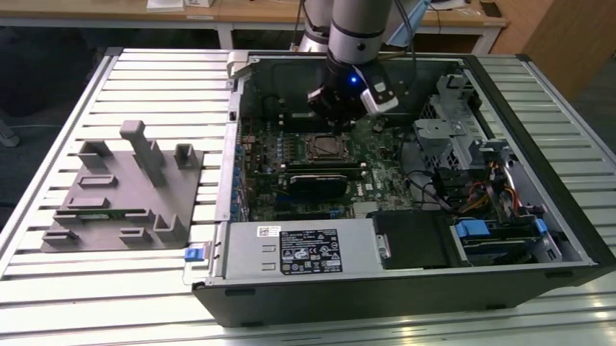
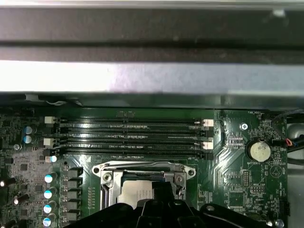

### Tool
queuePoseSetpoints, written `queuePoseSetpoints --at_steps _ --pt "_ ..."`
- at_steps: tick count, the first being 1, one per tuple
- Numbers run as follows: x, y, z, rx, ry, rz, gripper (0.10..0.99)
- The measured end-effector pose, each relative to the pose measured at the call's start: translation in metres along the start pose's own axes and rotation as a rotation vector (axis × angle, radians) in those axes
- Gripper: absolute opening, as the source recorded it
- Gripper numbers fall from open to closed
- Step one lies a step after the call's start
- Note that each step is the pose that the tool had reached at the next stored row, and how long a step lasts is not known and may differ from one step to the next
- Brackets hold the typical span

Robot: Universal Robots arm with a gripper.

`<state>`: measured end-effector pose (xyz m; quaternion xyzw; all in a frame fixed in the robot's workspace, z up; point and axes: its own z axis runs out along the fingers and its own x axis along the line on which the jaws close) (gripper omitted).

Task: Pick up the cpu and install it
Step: 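Install the second cpu locking lever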

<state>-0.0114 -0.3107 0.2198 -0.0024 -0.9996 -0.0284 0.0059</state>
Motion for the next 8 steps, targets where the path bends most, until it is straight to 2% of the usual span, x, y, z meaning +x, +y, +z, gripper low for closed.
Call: queuePoseSetpoints --at_steps 5,8 --pt "0.0000 -0.0047 -0.0003 0.000 0.0000 0.000 0.118" --pt "0.0000 -0.0059 -0.0018 -0.004 0.0001 0.000 0.118"
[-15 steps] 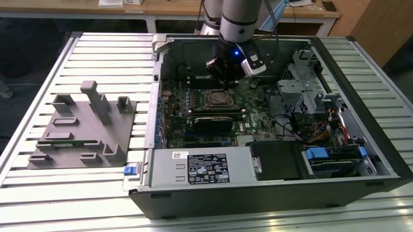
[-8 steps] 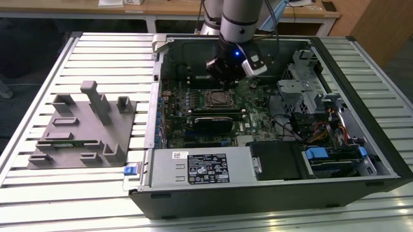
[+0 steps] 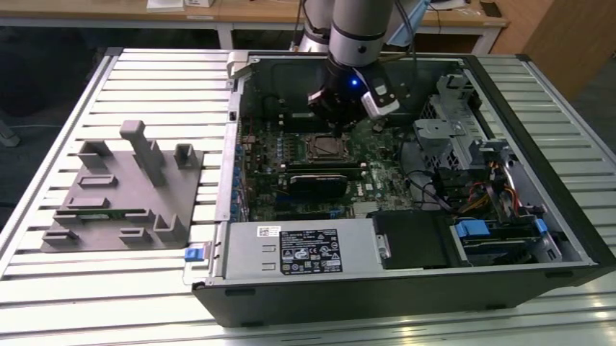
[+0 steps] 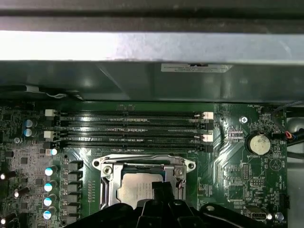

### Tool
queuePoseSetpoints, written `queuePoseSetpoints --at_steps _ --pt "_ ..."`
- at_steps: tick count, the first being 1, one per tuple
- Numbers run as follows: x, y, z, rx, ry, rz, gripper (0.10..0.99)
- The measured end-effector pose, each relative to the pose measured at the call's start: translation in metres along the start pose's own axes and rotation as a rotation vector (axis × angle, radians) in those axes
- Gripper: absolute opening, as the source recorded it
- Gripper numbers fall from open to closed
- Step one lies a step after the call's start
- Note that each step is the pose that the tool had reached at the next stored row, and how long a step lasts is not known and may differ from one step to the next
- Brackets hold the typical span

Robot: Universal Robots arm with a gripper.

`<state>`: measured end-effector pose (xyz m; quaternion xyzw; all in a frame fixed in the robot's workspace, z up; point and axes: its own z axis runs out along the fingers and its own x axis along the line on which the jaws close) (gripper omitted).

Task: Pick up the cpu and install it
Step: 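Install the second cpu locking lever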

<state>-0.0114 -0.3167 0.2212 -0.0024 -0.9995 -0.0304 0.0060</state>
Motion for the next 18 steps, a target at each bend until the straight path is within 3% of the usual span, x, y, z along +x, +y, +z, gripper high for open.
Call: queuePoseSetpoints --at_steps 4,18 --pt "0.0000 0.0001 -0.0089 -0.001 0.0006 0.000 0.118" --pt "0.0000 -0.0182 -0.0103 -0.001 0.0006 0.000 0.118"
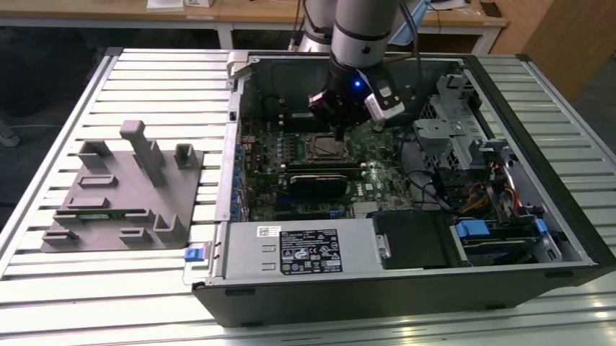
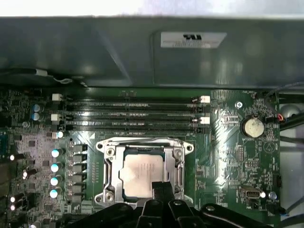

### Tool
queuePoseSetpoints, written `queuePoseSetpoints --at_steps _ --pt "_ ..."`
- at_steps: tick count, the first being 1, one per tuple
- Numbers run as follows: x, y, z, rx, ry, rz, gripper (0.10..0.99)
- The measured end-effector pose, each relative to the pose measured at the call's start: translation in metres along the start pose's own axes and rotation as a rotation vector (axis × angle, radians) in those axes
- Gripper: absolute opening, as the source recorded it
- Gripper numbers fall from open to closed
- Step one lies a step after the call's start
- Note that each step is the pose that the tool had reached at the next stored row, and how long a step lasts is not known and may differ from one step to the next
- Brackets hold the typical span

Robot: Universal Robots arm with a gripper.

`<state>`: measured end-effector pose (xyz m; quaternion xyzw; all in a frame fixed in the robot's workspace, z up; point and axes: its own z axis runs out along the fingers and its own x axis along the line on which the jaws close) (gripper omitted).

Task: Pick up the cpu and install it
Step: 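Install the second cpu locking lever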

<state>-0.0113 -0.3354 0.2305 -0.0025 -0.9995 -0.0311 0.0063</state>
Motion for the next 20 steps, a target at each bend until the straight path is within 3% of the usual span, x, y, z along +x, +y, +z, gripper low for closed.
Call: queuePoseSetpoints --at_steps 10,20 --pt "0.0000 -0.0045 -0.0023 0.000 0.0022 0.000 0.118" --pt "0.0003 -0.0247 -0.0034 0.000 0.0026 0.000 0.118"
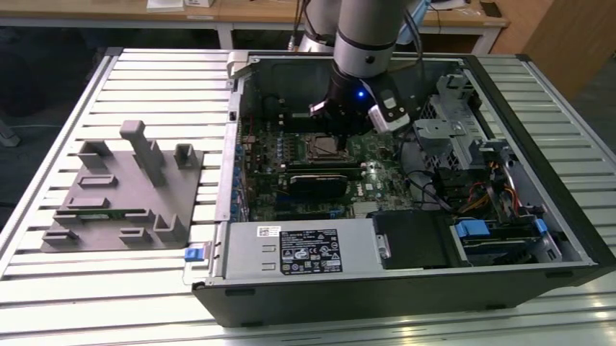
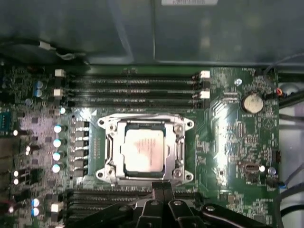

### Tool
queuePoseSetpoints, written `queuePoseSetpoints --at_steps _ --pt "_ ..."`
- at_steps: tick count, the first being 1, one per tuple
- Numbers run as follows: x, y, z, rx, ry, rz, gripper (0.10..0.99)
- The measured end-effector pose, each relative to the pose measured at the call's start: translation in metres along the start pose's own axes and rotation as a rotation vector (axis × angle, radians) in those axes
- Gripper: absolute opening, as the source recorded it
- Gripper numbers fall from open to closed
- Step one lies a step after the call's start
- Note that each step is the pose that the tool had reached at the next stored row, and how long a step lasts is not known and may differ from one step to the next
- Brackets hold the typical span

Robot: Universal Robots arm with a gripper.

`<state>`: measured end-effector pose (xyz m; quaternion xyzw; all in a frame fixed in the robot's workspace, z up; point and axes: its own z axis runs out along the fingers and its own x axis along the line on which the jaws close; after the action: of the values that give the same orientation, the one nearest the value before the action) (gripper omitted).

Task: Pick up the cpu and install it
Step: 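Install the second cpu locking lever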

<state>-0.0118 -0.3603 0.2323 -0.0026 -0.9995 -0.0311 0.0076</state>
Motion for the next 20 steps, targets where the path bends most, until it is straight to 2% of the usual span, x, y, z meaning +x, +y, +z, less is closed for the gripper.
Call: queuePoseSetpoints --at_steps 2,12,20 --pt "0.0028 -0.0013 -0.0001 0.000 0.0000 0.000 0.118" --pt "0.0267 -0.0047 0.0002 0.000 0.0000 0.000 0.118" --pt "0.0290 -0.0099 0.0000 -0.001 0.0016 0.000 0.118"
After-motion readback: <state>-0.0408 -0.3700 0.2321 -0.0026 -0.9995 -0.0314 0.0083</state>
